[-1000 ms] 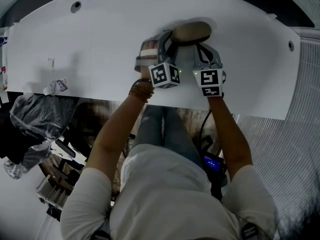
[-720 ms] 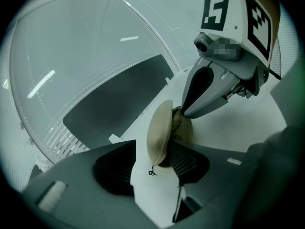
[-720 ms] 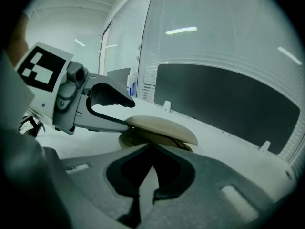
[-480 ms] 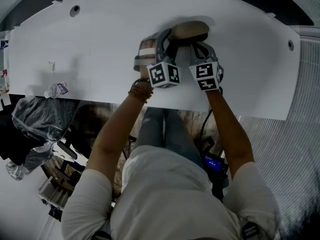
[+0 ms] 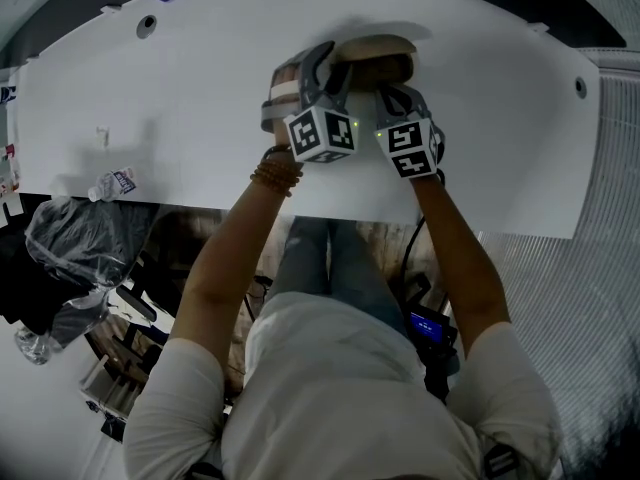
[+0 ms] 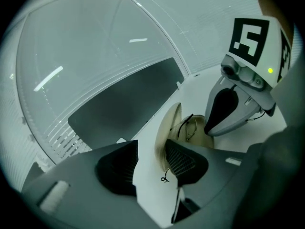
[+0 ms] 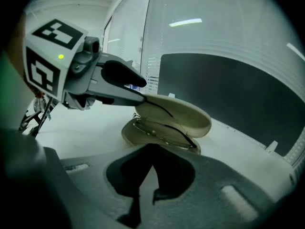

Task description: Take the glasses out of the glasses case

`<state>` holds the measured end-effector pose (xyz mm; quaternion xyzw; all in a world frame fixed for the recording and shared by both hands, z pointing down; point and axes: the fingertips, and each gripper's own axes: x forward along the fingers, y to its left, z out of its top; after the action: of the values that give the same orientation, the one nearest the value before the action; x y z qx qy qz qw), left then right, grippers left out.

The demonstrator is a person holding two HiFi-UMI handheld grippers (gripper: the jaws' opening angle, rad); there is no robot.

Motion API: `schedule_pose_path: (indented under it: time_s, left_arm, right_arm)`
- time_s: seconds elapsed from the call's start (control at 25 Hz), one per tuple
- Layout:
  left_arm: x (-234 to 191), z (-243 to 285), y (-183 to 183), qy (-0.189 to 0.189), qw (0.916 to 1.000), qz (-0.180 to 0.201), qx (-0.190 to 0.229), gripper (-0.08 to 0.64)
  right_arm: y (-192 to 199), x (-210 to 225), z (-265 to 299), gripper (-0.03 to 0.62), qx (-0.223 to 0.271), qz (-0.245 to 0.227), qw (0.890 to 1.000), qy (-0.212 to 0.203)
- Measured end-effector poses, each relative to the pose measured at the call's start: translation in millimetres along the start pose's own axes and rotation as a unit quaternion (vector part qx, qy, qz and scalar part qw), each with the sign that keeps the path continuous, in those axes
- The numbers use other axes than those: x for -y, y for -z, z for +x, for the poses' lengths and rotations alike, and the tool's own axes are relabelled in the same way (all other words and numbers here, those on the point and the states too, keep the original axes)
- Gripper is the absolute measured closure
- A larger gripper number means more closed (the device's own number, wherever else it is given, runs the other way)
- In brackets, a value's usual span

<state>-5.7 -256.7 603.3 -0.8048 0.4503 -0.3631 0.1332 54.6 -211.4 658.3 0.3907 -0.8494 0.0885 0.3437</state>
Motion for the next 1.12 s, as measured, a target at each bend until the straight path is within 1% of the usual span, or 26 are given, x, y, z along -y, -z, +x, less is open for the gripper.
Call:
schedule_pose_path:
  time_s: [0.16,0.28,0.44,0.56,0.68,0.84,1.12]
  left_arm:
    - [-19.3,17.0,0.2,-0.002,0.9999,-0.009,-0.007,0.394]
    - [-28.6,33.9,3.4,0.005,0.9998,-0.005,-0.018,0.413]
    - [-28.5,56.9,10.4,0.025,0.9987,0.024,-0.037,0.448]
    - [-23.0,70.9,16.5,0.036,0.9969,0.052,-0.046,0.500]
    - [-19.7,81.3,25.5,0.047,0.9954,0.060,-0.058,0.495]
    - [-16.9,91.2,36.5,0.060,0.9940,0.060,-0.068,0.488]
    - [-13.5,92.9,40.3,0.057,0.9940,0.067,-0.065,0.488]
  right_arm:
    - [1.6,-1.4,0.3,0.591,-0.007,-0.001,1.000,-0.008]
    - [1.1,-1.3,0.9,0.591,-0.007,-0.002,1.000,-0.010]
    - [-2.2,-0.4,0.0,0.591,-0.004,0.000,1.000,-0.010]
    - [-5.4,0.9,0.3,0.591,0.002,0.002,1.000,-0.007]
    - [-5.2,0.7,0.3,0.591,0.004,0.003,1.000,-0.005]
    - [-3.8,1.5,0.1,0.591,0.007,-0.004,1.000,0.000]
    - [-1.8,0.8,0.4,0.591,0.008,-0.008,1.000,-0.002]
